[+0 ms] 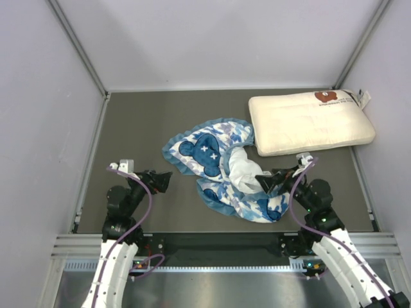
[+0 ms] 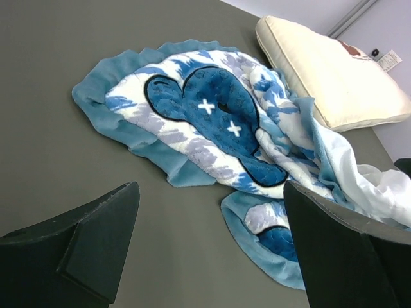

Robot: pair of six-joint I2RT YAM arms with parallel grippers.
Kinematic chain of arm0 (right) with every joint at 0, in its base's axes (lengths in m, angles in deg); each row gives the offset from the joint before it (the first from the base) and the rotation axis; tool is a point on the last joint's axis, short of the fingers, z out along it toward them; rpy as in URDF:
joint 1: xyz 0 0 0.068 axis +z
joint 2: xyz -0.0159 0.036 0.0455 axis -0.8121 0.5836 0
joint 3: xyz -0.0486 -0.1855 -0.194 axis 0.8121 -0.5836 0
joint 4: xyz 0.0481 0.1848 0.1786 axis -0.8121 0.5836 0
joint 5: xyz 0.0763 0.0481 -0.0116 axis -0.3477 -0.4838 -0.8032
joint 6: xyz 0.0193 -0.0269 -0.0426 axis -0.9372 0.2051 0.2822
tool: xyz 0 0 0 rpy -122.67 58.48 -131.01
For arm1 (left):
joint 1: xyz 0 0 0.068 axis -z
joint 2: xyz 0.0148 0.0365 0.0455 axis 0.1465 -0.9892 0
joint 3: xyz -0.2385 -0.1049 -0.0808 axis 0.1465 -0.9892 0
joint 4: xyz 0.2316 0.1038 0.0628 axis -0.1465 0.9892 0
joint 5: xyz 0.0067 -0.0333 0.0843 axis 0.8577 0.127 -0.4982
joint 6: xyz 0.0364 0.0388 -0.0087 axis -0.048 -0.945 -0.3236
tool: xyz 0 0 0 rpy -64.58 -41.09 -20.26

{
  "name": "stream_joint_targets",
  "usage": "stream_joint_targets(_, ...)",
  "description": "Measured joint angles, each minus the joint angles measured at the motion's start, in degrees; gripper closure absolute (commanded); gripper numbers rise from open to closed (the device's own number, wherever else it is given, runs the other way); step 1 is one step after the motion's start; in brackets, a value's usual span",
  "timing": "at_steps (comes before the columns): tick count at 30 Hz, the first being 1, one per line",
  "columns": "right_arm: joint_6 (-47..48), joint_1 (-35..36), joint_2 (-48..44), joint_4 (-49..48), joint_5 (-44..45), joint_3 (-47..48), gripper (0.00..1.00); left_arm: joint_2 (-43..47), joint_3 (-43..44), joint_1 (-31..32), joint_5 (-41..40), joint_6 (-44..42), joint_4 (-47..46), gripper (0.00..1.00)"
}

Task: Put the pillow into the pillowcase

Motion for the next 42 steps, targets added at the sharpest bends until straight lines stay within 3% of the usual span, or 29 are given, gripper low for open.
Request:
stream_joint_targets(5,0.4,4.3,5.0,-2.4,-2.6,1.8,0.0,-1.6,-0.3,0.0,-0.7,0.8,-0.2,0.02)
stream_joint_targets(9,0.5,7.6,20.3,2.3,1.2,14.6,0.05,-5.1,-0.4,0.0,-2.9,1.5,-1.0,0.07)
stream_joint_targets(15,-0.5,8.2,42.2,9.0,7.8,36.6,0.05,-22.3,2.5,0.0,-4.9,2.2,-1.5,0.07)
stream_joint_targets(19,-1.4,8.6,51.0,13.4,11.7,42.8,0.04,-33.4,5.4,0.0,-4.7,4.8,-2.5,0.11)
stream_joint_targets(23,-2.1,9.9,60.0,17.6,15.0,48.1,0.03,-41.8,7.4,0.0,-4.5,7.1,-5.4,0.24)
stream_joint_targets(27,-2.3,11.6,68.2,19.8,18.4,52.8,0.04,-50.2,10.9,0.0,-4.0,8.4,-7.9,0.25)
stream_joint_targets(31,-2.5,12.0,72.8,21.0,20.0,54.6,0.16,-59.2,15.2,0.2,-3.2,9.2,-11.1,0.25)
stream_joint_targets(34,-2.8,12.1,75.1,21.2,20.4,55.4,0.34,-65.8,17.5,0.9,-2.6,10.4,-14.4,0.28)
stream_joint_targets(36,-3.0,12.1,75.8,21.1,20.2,55.4,0.47,-70.7,19.9,1.7,-1.8,11.8,-17.7,0.47)
stream_joint_targets(37,-3.2,12.1,76.0,21.0,20.2,55.5,0.52,-72.6,20.9,2.0,-1.7,12.0,-18.6,0.67)
stream_joint_targets(38,-3.3,12.1,76.3,21.0,20.0,55.6,0.64,-75.1,22.0,2.3,-1.7,12.8,-19.9,0.93)
stream_joint_targets(41,-3.1,12.1,77.1,20.0,19.2,56.5,0.9,-81.5,25.0,2.7,-1.1,13.8,-21.7,1.0)
stream_joint_targets(42,-2.8,12.2,77.3,19.7,19.0,56.9,0.93,-83.0,26.3,2.7,-1.1,13.8,-22.3,1.0)
